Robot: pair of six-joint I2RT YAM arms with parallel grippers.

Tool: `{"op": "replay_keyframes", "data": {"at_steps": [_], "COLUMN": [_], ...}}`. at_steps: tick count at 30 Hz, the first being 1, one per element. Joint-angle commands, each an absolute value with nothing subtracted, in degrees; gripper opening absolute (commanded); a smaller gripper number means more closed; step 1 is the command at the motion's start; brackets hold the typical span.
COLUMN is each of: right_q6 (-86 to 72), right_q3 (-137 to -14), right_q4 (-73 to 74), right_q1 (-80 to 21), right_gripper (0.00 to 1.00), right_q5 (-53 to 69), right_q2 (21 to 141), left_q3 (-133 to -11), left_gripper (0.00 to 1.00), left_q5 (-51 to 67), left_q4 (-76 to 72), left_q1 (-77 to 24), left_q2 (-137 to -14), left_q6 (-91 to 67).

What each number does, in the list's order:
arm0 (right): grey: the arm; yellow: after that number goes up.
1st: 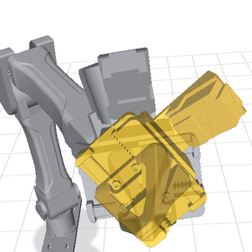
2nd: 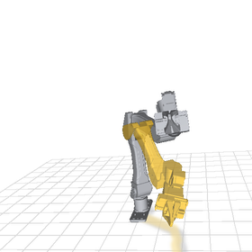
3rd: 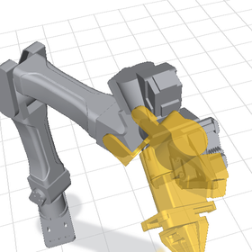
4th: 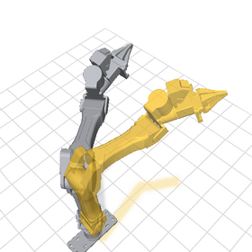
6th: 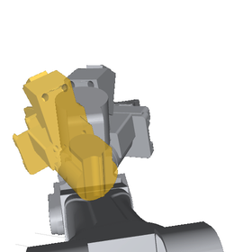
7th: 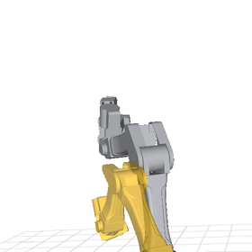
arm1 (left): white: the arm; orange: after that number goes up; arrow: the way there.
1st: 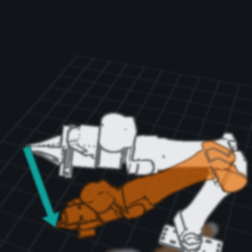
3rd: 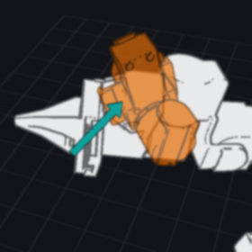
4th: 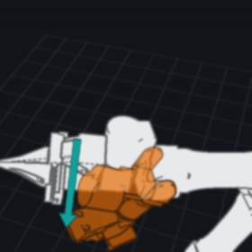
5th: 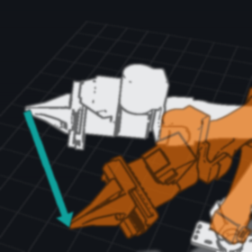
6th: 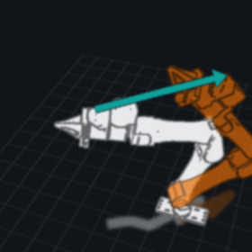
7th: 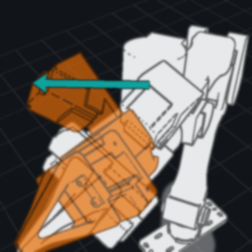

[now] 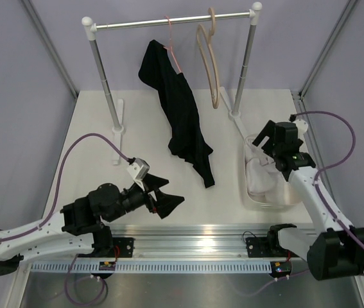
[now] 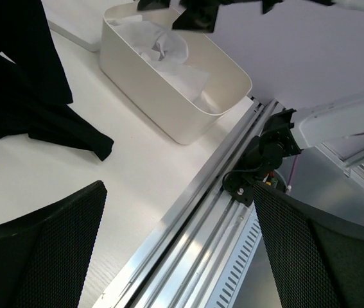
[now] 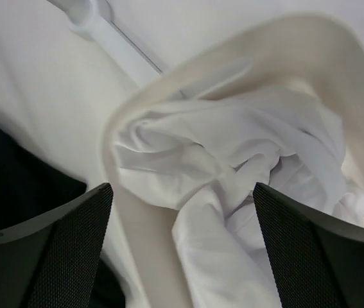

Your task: Remove the t-shirt from the hanger

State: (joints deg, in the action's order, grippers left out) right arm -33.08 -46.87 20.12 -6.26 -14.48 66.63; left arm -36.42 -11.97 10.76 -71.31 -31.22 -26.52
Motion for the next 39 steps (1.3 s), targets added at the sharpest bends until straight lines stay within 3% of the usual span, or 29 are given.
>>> {"op": "replay_keyframes", "data": {"at_steps": [1,5,10,11,20,25,39], "right_q6": [-27.4,-25.3,-23.0,-23.4,-22.5,-20.0,-20.0], "right_q3": [-53.7,-58.5,-57.3,-55.6,-48.1,-46.5,-45.6], "right_q4": [28.8,35.6,30.8,29.7,28.4,32.7,32.1], "right_q1": [-6.2,-6.2,-6.2,-6.2,-6.8,-6.8,-6.7], "right_gripper": [1.0,0.99,0.99,0.99,1.0,0.99,0.99], "right_q5": [-18.1,-12.0,21.5,23.4,34.2,32.7,37.9], "right_q2": [58.7,51.6,45.1,41.6,21.1,19.7,19.2], "left_q3": [-41.2,-45.3,-44.5,-44.4,-40.2,-37.2,-38.7], "left_gripper": [0.99,0.99,0.99,0.99,0.99,0.99,0.99], "left_q5": [-15.6,-17.6,-19.5,-19.7,-13.5,-11.0,-11.3], "left_q4": [7.6,9.3,7.0,6.9,2.6,-4.6,-2.9], "left_q1": [-71.5,-71.6,-71.5,-71.5,-71.5,-71.5,-71.5], "left_q2": [-33.7,-37.1,-37.0,-37.0,-36.0,-33.3,-34.4], "left_q6": [-23.6,-19.5,-18.8,-19.1,-18.3,-17.4,-15.8]}}
